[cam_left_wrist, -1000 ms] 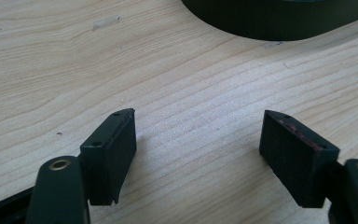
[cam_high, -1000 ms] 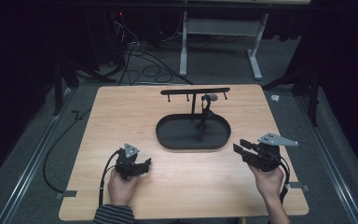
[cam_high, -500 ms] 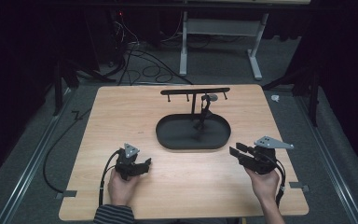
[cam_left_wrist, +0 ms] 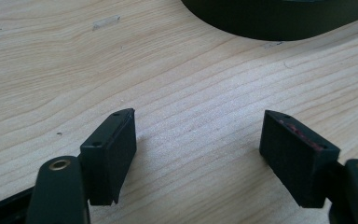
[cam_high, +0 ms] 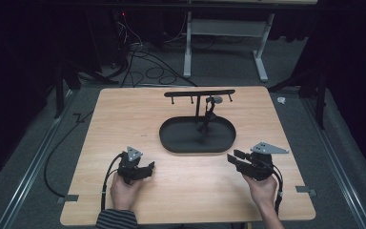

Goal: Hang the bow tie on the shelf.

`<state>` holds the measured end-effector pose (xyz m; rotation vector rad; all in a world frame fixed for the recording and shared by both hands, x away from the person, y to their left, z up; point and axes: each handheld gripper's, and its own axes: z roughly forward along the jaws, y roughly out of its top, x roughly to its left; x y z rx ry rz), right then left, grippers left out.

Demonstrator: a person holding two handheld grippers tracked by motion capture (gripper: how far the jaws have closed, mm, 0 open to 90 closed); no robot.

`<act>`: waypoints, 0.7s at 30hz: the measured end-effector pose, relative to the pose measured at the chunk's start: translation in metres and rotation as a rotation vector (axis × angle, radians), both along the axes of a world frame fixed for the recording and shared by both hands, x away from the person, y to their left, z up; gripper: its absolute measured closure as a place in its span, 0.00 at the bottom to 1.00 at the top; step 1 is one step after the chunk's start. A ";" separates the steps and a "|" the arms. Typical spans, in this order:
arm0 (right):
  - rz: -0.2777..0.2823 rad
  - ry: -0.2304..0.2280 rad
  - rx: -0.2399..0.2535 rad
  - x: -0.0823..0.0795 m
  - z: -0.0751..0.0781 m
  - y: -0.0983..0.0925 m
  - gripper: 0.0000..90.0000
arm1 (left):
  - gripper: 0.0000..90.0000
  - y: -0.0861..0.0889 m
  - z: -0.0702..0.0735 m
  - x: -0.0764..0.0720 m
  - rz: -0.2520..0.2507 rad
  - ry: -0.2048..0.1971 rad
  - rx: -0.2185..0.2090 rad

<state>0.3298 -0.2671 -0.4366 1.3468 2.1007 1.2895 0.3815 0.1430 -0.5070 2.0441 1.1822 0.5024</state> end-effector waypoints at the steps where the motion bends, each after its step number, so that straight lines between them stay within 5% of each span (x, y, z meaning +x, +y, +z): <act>1: 0.002 0.001 -0.001 0.000 -0.001 0.001 0.69 | 0.31 0.000 0.000 0.000 0.000 0.000 0.000; 21: 0.026 0.055 -0.058 0.006 -0.028 0.018 0.69 | 0.31 0.000 0.000 0.000 0.000 0.000 0.000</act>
